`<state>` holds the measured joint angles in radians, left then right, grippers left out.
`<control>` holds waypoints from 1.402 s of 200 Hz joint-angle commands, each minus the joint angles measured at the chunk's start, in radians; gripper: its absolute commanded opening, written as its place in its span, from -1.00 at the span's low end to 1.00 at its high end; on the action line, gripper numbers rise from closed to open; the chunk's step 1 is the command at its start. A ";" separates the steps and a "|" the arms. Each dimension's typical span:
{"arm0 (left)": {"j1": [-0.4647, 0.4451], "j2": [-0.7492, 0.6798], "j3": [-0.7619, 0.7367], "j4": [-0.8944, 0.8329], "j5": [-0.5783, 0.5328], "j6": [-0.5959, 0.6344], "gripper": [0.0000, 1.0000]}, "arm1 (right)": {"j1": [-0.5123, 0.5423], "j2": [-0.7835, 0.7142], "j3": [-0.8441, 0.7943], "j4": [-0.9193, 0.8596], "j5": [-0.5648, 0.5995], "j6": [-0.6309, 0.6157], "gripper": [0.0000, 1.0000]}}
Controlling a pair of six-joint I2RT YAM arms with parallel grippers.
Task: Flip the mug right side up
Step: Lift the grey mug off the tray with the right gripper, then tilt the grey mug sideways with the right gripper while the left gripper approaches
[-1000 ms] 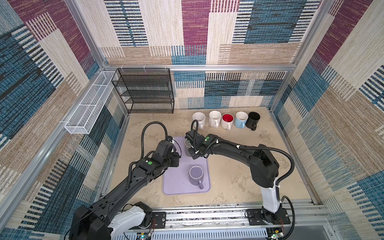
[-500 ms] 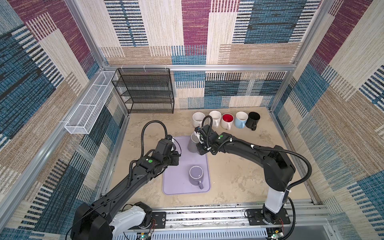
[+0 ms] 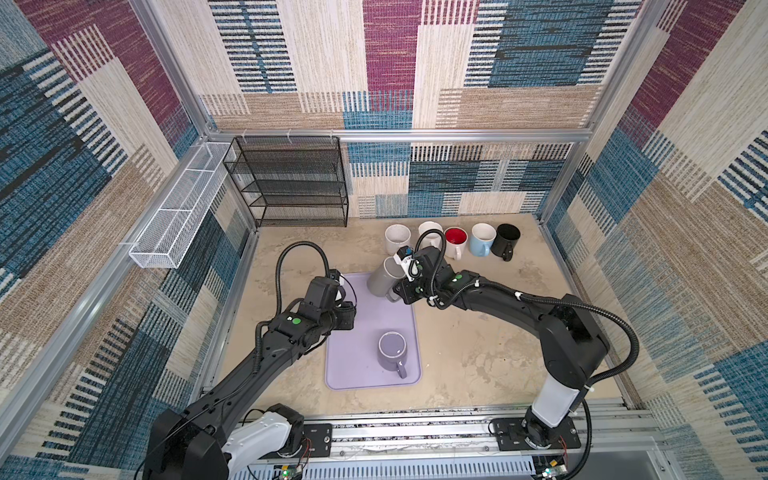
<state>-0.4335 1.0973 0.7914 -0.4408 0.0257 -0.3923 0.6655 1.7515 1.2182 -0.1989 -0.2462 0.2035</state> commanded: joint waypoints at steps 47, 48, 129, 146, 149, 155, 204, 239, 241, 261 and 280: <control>0.071 -0.028 -0.029 0.164 0.202 0.013 -0.16 | -0.056 -0.070 -0.100 0.362 -0.205 0.122 -1.00; 0.071 -0.029 -0.030 0.165 0.203 0.013 -0.16 | -0.057 -0.071 -0.102 0.364 -0.207 0.123 -1.00; 0.176 -0.066 -0.092 0.378 0.453 -0.096 -0.17 | -0.101 -0.104 -0.146 0.590 -0.388 0.259 -1.00; 0.193 -0.070 -0.115 0.452 0.518 -0.112 -0.17 | -0.105 -0.104 -0.147 0.628 -0.426 0.283 -1.00; 0.196 -0.072 -0.120 0.464 0.526 -0.116 -0.18 | -0.106 -0.105 -0.146 0.635 -0.431 0.288 -1.00; 0.202 -0.073 -0.129 0.489 0.540 -0.123 -0.18 | -0.106 -0.106 -0.146 0.649 -0.441 0.295 -1.00; 0.224 -0.102 -0.204 0.706 0.644 -0.166 -0.20 | -0.107 -0.104 -0.114 0.723 -0.511 0.336 -1.00; 0.227 -0.098 -0.207 0.781 0.669 -0.188 -0.22 | -0.107 -0.104 -0.100 0.787 -0.555 0.363 -1.00; 0.227 -0.097 -0.207 0.787 0.671 -0.192 -0.22 | -0.108 -0.103 -0.099 0.791 -0.557 0.365 -1.00; 0.228 -0.072 -0.205 0.853 0.684 -0.232 -0.24 | -0.107 -0.104 -0.094 0.812 -0.566 0.377 -1.00; 0.229 -0.040 -0.206 0.936 0.675 -0.290 -0.27 | -0.106 -0.103 -0.095 0.842 -0.576 0.389 -1.00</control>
<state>-0.2054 1.0286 0.5854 0.3309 0.6838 -0.5980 0.5591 1.6581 1.1095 0.4763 -0.7822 0.5636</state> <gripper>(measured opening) 0.371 0.179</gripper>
